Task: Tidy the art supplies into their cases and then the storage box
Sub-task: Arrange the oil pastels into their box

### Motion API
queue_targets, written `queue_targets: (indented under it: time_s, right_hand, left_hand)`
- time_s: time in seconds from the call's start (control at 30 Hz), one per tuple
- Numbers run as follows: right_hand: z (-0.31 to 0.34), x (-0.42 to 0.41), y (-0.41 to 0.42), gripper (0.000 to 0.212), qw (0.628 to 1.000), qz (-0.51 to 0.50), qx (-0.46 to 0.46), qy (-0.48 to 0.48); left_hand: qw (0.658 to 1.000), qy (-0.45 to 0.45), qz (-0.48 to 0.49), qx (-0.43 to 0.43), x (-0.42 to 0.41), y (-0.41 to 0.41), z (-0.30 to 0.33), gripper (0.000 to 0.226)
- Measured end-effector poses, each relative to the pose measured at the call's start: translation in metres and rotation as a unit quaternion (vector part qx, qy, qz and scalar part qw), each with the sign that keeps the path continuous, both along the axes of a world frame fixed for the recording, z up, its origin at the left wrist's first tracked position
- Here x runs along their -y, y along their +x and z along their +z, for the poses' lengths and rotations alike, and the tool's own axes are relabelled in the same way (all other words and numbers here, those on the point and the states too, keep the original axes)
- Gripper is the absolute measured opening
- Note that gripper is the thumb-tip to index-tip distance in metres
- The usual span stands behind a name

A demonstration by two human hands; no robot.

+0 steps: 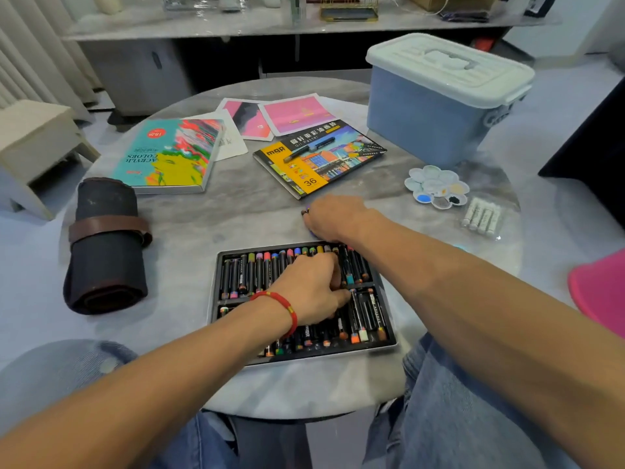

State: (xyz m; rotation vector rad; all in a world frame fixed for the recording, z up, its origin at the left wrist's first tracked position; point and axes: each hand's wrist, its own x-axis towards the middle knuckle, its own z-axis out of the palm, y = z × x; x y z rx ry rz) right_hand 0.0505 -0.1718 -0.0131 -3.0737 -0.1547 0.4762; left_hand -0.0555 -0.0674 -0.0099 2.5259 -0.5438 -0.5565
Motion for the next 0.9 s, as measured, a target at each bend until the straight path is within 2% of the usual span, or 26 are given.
queue_targets:
  time_s: [0.17,0.33,0.47,0.53,0.6,0.73,0.9]
  right_hand:
    - [0.005,0.002,0.0,0.027,0.998,0.059,-0.004,-0.004]
    - [0.013,0.008,0.0,0.026,0.996,0.08,0.042,0.002]
    - [0.044,0.031,-0.002,0.04,0.994,0.03,0.016,0.107]
    - [0.055,0.046,-0.018,0.039,0.984,0.007,-0.012,0.177]
    - [0.056,0.058,-0.044,0.036,0.977,-0.012,-0.052,0.205]
    - [0.044,0.074,-0.103,0.039,0.979,-0.03,-0.1,0.172]
    - [0.022,0.075,-0.152,0.041,0.985,-0.024,-0.099,0.143]
  left_hand:
    - [1.0,-0.004,-0.001,-0.006,0.0,-0.001,-0.001,0.026]
    - [0.999,0.026,-0.019,0.017,-0.005,0.003,0.006,0.033]
    - [0.999,0.041,-0.023,-0.013,-0.008,0.002,0.001,0.035]
    - [0.999,0.047,-0.023,-0.007,-0.007,0.001,-0.001,0.036]
    - [0.998,0.055,-0.023,-0.002,-0.006,0.001,-0.003,0.036]
    - [0.998,0.063,-0.023,0.01,-0.004,0.003,-0.004,0.039]
    - [0.998,0.052,-0.025,0.013,-0.007,0.005,-0.005,0.038]
